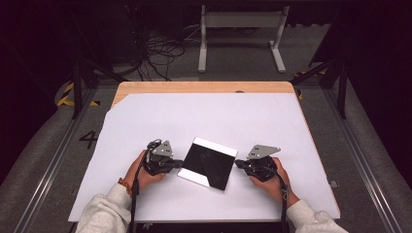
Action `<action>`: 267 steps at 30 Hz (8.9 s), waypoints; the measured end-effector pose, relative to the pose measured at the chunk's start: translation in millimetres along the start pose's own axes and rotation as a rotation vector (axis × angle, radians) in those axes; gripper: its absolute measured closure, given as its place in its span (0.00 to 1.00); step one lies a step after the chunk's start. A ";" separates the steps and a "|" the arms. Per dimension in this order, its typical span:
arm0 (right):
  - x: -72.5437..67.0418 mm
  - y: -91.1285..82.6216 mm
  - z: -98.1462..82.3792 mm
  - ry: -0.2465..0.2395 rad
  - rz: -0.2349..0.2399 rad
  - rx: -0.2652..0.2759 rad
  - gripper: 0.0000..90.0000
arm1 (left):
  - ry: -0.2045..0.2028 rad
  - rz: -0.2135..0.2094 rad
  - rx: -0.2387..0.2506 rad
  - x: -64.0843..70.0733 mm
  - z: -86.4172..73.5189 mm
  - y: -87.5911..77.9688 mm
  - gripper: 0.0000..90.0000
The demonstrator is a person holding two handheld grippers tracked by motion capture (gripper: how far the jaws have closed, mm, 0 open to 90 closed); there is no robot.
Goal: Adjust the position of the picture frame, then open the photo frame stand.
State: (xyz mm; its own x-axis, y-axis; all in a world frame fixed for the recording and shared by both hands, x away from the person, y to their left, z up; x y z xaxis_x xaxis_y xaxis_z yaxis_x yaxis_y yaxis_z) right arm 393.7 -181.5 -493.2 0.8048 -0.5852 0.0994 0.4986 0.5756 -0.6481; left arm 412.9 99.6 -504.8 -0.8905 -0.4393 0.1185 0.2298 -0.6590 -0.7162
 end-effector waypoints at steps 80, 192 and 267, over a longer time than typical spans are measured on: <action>26.5 11.3 1.9 0.088 -0.042 -0.013 1.00 | 0.036 -0.059 0.019 24.3 6.5 12.3 1.00; -27.8 -36.2 -22.6 -0.113 0.149 -0.195 0.97 | -0.046 0.231 0.126 43.7 -31.1 -28.5 0.21; -28.4 -42.5 -13.4 -0.142 0.098 -0.087 1.00 | -0.012 0.200 0.084 41.5 -26.5 -20.7 0.20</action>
State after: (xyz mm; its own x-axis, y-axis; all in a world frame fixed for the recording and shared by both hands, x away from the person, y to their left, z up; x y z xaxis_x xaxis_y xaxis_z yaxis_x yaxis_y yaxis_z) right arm 345.3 -196.9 -478.6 0.8883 -0.4393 0.1341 0.3911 0.5704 -0.7223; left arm 360.8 111.3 -503.3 -0.8190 -0.5737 -0.0118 0.4341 -0.6060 -0.6665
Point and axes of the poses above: each handheld gripper's, and its own axes: y roughly forward along the jaws, z roughly out of its top, x roughly to its right, the point moved 6 cm from there along y, roughly forward along the jaws, and after that the axes turned 5 degrees about -y, right-handed, at the moved point
